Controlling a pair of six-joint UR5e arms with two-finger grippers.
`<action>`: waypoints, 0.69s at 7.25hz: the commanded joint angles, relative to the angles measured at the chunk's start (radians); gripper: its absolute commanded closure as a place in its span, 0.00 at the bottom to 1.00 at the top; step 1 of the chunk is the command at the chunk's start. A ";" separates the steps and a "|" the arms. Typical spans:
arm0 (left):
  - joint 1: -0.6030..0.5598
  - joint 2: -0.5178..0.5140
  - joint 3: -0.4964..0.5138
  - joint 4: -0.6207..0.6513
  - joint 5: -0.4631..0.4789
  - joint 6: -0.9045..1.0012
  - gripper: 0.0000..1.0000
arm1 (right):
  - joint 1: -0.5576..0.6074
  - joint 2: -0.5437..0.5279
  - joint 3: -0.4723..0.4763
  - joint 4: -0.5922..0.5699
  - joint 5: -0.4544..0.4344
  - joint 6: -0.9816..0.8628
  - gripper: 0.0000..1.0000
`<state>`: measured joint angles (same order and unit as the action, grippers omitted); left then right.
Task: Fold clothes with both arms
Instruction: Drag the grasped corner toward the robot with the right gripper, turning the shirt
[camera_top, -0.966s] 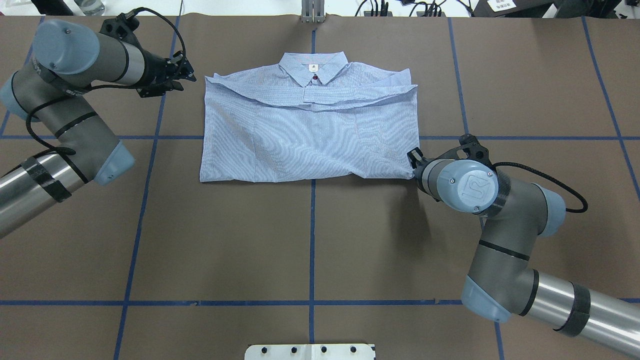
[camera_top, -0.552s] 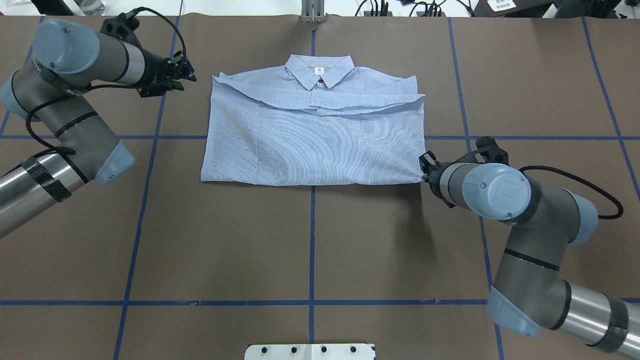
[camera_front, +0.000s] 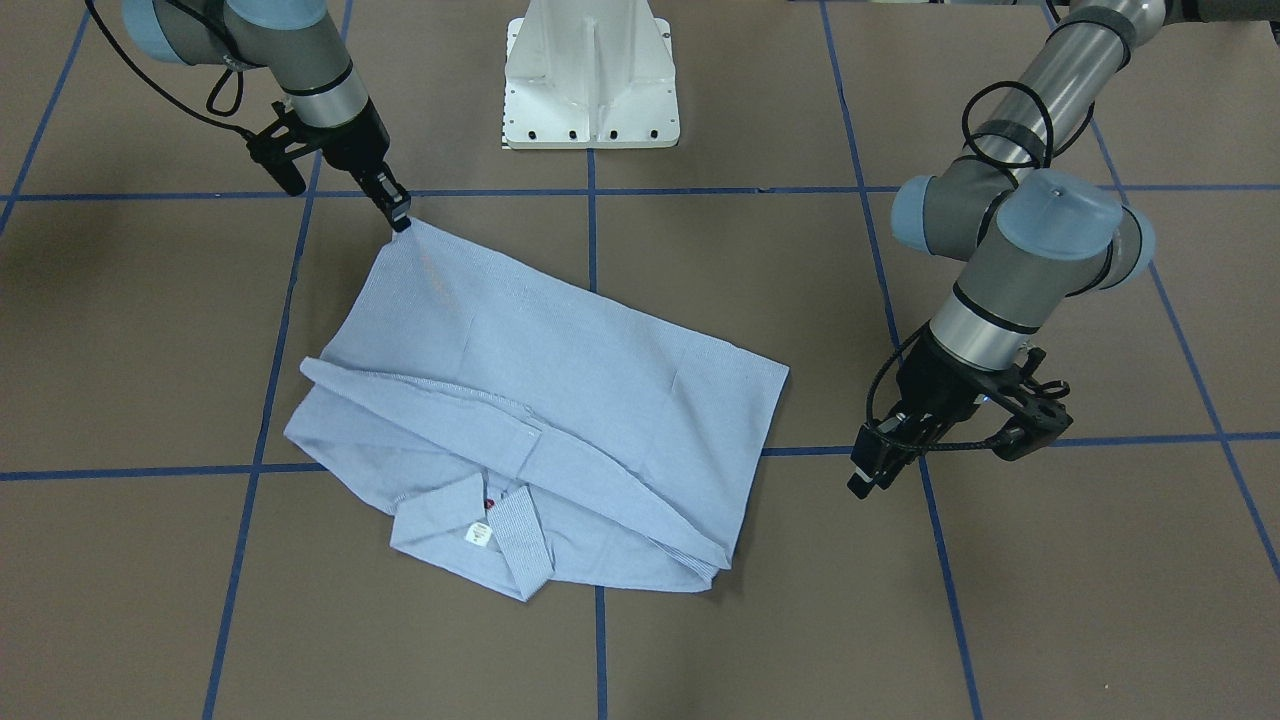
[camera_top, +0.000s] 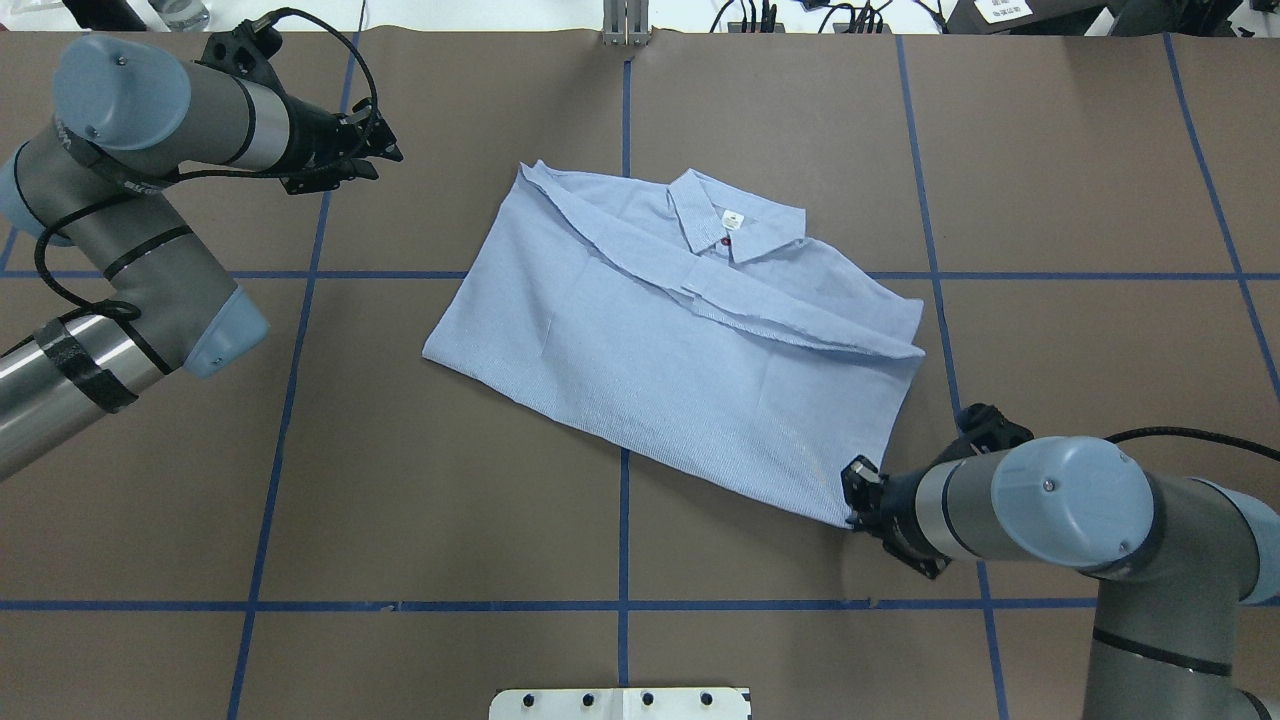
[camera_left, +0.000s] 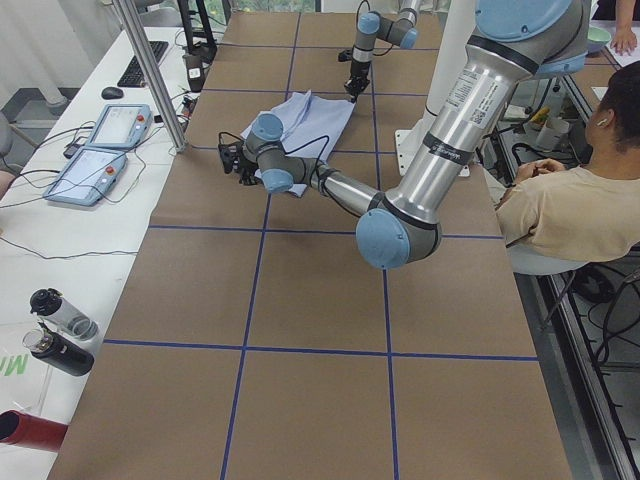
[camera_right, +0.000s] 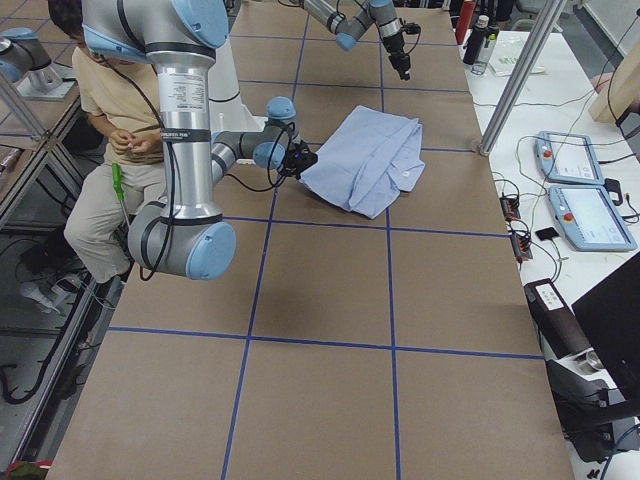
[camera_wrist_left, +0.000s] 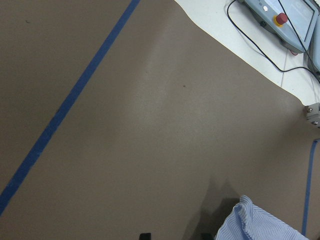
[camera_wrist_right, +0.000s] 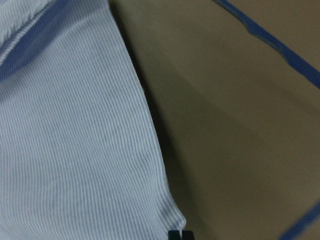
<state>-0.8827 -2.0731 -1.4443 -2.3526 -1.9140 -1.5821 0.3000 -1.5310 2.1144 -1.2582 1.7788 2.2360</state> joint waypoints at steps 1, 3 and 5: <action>0.051 0.082 -0.132 0.003 -0.043 -0.012 0.55 | -0.155 -0.054 0.049 -0.001 0.114 0.004 1.00; 0.099 0.137 -0.215 0.025 -0.046 -0.041 0.54 | -0.237 -0.078 0.090 -0.001 0.122 0.004 1.00; 0.161 0.139 -0.270 0.053 -0.043 -0.116 0.53 | -0.272 -0.145 0.146 0.000 0.122 0.005 0.01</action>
<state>-0.7561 -1.9396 -1.6736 -2.3161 -1.9571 -1.6572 0.0497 -1.6387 2.2257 -1.2584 1.9001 2.2400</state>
